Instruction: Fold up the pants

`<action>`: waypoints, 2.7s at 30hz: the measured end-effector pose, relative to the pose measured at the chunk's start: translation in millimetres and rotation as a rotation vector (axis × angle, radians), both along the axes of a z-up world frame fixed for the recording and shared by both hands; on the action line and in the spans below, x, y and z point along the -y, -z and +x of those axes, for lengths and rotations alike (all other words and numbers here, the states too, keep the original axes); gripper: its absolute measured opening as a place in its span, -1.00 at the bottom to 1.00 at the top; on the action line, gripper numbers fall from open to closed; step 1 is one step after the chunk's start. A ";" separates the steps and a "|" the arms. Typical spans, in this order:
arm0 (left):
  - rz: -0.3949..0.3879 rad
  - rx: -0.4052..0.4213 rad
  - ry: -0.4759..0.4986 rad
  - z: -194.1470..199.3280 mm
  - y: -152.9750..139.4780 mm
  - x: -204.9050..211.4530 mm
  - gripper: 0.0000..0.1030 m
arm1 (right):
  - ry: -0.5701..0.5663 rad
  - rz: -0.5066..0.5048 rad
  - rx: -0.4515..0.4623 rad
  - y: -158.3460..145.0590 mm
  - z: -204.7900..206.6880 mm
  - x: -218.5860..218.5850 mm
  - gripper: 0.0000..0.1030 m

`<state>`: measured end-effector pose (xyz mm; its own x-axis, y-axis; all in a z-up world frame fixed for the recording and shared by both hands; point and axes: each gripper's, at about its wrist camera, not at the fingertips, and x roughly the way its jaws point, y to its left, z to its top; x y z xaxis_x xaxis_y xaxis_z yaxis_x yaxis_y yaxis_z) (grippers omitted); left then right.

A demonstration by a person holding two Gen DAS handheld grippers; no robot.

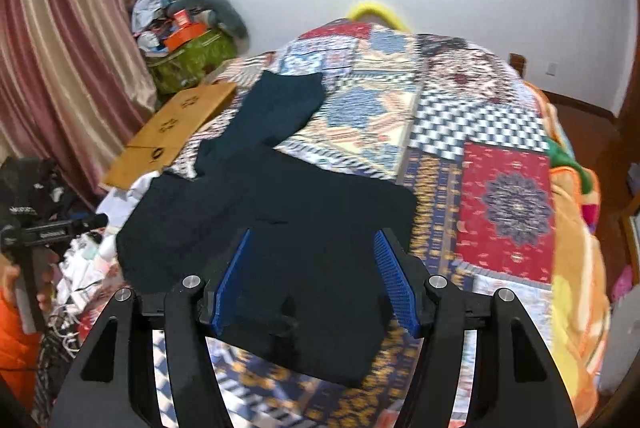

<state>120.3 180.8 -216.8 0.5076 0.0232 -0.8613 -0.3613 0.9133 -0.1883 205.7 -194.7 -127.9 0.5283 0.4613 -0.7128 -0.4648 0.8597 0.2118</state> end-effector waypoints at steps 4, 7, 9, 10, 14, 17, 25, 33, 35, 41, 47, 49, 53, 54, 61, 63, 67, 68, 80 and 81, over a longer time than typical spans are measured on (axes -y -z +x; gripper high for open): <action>-0.131 -0.038 -0.053 -20.7 27.1 -24.8 0.80 | -0.069 -0.027 -0.027 16.4 -0.9 -33.0 0.14; -0.221 -0.064 -0.073 -28.4 47.5 -31.9 0.80 | -0.109 -0.077 -0.068 36.9 4.3 -57.9 0.14; -0.289 -0.083 -0.077 -31.6 60.8 -32.5 0.80 | -0.121 -0.103 -0.117 51.9 10.4 -69.7 0.14; -0.322 -0.092 -0.084 -30.3 66.8 -32.0 0.80 | -0.128 -0.117 -0.141 58.8 12.3 -74.2 0.14; -0.415 -0.121 -0.088 -24.1 85.6 -28.5 0.80 | -0.130 -0.122 -0.142 63.8 11.2 -76.6 0.17; -0.507 -0.133 -0.106 -13.7 100.3 -29.7 0.80 | -0.140 -0.113 -0.154 63.9 12.7 -74.6 0.17; -0.682 -0.040 -0.231 0.4 111.4 -48.5 0.86 | -0.154 -0.107 -0.148 64.6 12.0 -74.7 0.19; -0.677 -0.037 -0.300 19.1 122.3 -57.6 0.77 | -0.157 -0.070 -0.151 66.7 15.3 -71.2 0.23; -0.589 -0.059 -0.305 19.2 116.9 -52.7 0.45 | -0.155 -0.060 -0.152 67.0 15.5 -69.8 0.23; -0.356 -0.012 -0.258 18.2 94.1 -41.2 -0.61 | -0.136 -0.053 -0.161 64.6 13.0 -63.8 0.23; -0.070 0.134 -0.189 16.1 21.9 -11.4 -0.69 | -0.086 -0.059 -0.122 49.4 0.0 -34.9 0.23; -0.008 0.199 -0.145 18.0 -7.9 1.4 -0.69 | -0.060 -0.065 -0.111 45.4 -3.0 -19.6 0.23; 0.100 0.345 -0.080 21.3 -68.5 31.1 -0.70 | 0.018 -0.081 -0.074 42.3 -9.6 11.2 0.23; 0.118 0.380 -0.059 22.5 -81.8 39.7 -0.70 | 0.040 -0.067 -0.076 42.9 -10.0 21.0 0.23; 0.180 0.555 0.142 41.4 -149.5 117.7 -0.70 | 0.149 0.070 -0.198 69.3 -2.0 67.5 0.23; 0.172 0.568 0.209 49.3 -155.4 143.1 -0.70 | 0.156 0.092 -0.225 76.8 -2.4 72.5 0.23; 0.129 0.538 0.364 72.5 -142.4 198.5 -0.70 | 0.145 0.111 -0.228 79.1 -9.5 77.6 0.23; 0.108 0.520 0.409 78.2 -131.9 212.5 -0.70 | 0.142 0.110 -0.223 78.2 -11.9 78.1 0.23; 0.035 0.122 0.795 91.5 -8.4 309.3 -0.53 | 0.154 0.020 -0.186 77.9 -38.3 95.6 0.23; 0.031 0.112 0.796 92.2 -11.0 306.0 -0.40 | 0.151 0.021 -0.185 76.7 -39.1 96.6 0.23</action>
<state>212.5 -125.2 -205.8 0.4656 -0.3588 -0.8090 0.4203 0.8941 -0.1547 166.6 -291.4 -204.6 0.4536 0.4027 -0.7950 -0.2830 0.9110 0.3000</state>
